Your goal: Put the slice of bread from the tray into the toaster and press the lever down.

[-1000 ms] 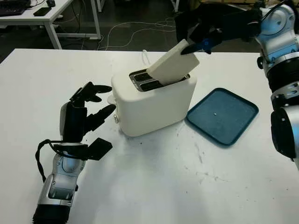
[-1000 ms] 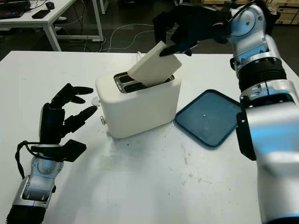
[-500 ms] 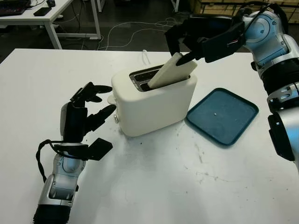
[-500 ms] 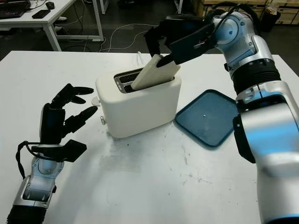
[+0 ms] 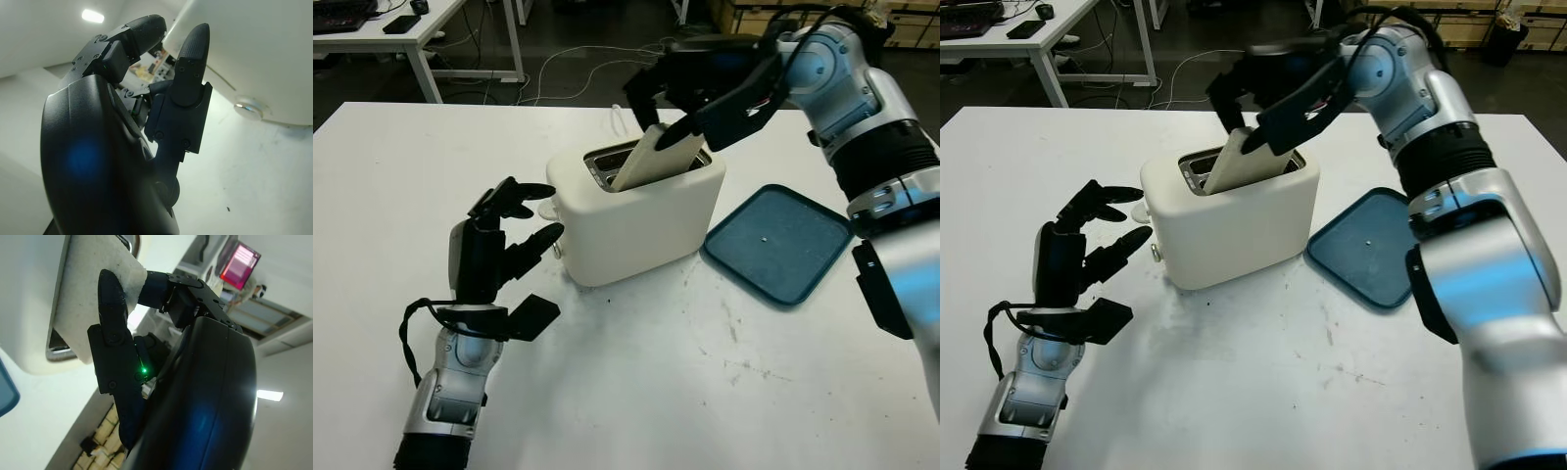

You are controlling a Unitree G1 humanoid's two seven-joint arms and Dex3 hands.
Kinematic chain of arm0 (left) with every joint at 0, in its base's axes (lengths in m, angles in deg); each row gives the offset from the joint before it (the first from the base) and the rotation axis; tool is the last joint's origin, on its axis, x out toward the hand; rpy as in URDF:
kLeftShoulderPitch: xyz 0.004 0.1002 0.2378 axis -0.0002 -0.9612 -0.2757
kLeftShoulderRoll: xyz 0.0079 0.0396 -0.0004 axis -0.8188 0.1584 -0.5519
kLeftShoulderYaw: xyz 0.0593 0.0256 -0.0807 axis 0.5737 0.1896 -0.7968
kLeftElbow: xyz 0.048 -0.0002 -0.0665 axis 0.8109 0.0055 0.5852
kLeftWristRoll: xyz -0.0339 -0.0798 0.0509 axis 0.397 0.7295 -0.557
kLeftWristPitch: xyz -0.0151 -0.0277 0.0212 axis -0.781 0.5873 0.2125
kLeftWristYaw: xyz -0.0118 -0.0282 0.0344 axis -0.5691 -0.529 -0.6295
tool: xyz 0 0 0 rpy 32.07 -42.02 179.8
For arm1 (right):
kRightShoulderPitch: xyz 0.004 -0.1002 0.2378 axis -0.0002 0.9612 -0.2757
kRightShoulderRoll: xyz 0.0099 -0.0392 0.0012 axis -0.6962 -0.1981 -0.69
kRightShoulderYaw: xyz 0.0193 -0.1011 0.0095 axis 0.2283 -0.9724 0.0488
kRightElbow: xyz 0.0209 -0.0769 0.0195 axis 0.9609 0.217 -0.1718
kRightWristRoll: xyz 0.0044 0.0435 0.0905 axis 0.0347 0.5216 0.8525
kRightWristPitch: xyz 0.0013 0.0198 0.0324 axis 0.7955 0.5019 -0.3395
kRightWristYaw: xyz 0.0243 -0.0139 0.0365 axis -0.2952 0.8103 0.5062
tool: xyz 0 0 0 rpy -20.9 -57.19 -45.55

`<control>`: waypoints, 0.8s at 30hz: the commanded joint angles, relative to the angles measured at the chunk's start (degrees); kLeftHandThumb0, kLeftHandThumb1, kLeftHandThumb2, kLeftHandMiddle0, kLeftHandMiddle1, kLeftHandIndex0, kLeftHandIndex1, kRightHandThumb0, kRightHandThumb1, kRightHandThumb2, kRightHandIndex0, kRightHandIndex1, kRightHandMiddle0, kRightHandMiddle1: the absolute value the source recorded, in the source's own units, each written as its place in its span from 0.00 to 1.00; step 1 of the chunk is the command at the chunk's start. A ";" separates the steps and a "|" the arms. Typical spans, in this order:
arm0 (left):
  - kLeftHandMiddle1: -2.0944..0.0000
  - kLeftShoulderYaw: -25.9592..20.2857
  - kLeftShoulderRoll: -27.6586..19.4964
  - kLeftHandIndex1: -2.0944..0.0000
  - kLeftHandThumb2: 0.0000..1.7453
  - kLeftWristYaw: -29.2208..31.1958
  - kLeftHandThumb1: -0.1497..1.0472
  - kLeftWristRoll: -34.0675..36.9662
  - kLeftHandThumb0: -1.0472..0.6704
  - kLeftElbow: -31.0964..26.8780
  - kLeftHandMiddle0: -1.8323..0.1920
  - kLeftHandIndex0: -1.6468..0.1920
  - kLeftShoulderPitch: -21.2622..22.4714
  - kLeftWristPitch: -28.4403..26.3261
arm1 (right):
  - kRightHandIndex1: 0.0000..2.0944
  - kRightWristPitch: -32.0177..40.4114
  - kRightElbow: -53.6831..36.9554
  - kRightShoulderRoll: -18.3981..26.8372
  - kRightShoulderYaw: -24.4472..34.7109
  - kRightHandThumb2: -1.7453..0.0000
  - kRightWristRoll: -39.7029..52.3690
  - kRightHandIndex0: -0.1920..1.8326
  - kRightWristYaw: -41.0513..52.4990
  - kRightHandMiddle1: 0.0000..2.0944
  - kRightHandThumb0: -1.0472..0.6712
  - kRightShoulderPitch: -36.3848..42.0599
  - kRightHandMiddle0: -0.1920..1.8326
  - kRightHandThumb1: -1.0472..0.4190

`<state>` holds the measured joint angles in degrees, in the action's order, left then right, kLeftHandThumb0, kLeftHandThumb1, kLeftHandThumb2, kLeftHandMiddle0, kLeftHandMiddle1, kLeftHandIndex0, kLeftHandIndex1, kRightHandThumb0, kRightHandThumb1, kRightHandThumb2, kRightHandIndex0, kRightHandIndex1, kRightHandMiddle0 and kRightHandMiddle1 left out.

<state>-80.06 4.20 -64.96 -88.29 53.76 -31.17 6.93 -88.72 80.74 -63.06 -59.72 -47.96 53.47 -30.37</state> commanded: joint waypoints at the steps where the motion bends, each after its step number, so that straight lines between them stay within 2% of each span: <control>1: 0.36 0.18 0.31 0.57 0.01 -0.81 0.89 -0.45 0.39 -1.04 0.69 0.66 -0.88 -0.43 | 0.83 -0.23 0.12 -0.43 -1.36 0.86 -1.60 0.64 -0.61 0.83 0.37 -1.09 0.52 0.09; 6: 0.35 0.17 0.52 0.58 0.00 -1.33 0.89 -0.30 0.40 -0.87 0.69 0.66 -1.29 -0.14 | 0.83 -1.38 0.31 -0.04 -3.89 0.89 -5.85 0.64 -3.70 0.83 0.37 -1.03 0.53 0.09; 10: 0.35 0.39 0.56 0.58 0.00 -1.27 0.89 -0.12 0.41 -0.80 0.69 0.66 -1.33 -0.16 | 0.83 -1.90 0.77 -0.10 -4.22 0.88 -6.75 0.64 -5.24 0.83 0.36 -1.02 0.52 0.09; 12: 0.35 0.50 0.58 0.58 0.01 -1.04 0.89 0.13 0.41 -0.78 0.70 0.66 -1.21 -0.18 | 0.83 -2.22 0.95 -0.23 -4.23 0.87 -6.75 0.64 -5.90 0.83 0.34 -0.85 0.51 0.09; 14: 0.35 0.56 0.59 0.58 0.01 -0.94 0.89 0.34 0.41 -0.57 0.70 0.66 -1.10 -0.15 | 0.83 -2.44 1.29 -0.45 -3.66 0.92 -5.65 0.58 -5.76 0.81 0.27 -0.57 0.45 0.09; 15: 0.35 0.57 0.55 0.57 0.01 -0.97 0.89 0.31 0.41 -0.53 0.70 0.66 -1.08 -0.16 | 0.82 -2.66 1.55 -0.54 -3.36 0.94 -5.01 0.52 -5.41 0.76 0.24 -0.51 0.41 0.09; 16: 0.35 0.57 0.54 0.57 0.01 -0.98 0.89 0.18 0.41 -0.67 0.70 0.66 -1.13 -0.37 | 0.76 -3.12 1.91 -0.49 -3.23 0.95 -4.60 0.46 -5.05 0.69 0.22 -0.64 0.40 0.09; 17: 0.35 0.55 0.53 0.57 0.01 -0.96 0.89 -0.01 0.40 -0.88 0.70 0.66 -1.19 -0.70 | 0.64 -3.58 2.21 -0.38 -3.30 0.96 -4.59 0.40 -5.01 0.59 0.20 -0.82 0.40 0.09; 20: 0.35 0.46 0.39 0.57 0.01 -0.93 0.89 -0.38 0.39 -1.35 0.69 0.66 -1.33 -1.37 | 0.44 -4.18 2.24 0.20 -3.93 0.97 -5.93 0.27 -5.73 0.24 0.16 -1.55 0.41 0.09; 22: 0.35 0.43 0.30 0.57 0.01 -0.72 0.89 0.04 0.40 -1.36 0.69 0.66 -1.39 -1.33 | 0.37 -4.12 2.02 0.51 -3.89 0.98 -6.33 0.20 -6.03 0.11 0.15 -2.00 0.37 0.09; 24: 0.36 0.43 0.26 0.57 0.01 -0.59 0.89 0.24 0.40 -1.35 0.69 0.66 -1.35 -1.35 | 0.35 -3.92 1.79 0.69 -3.38 0.98 -5.95 0.17 -5.86 0.07 0.14 -2.42 0.34 0.09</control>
<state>-79.71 4.60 -65.74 -88.21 53.13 -32.28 5.96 -92.14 82.51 -63.09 -63.53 -53.95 48.20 -30.77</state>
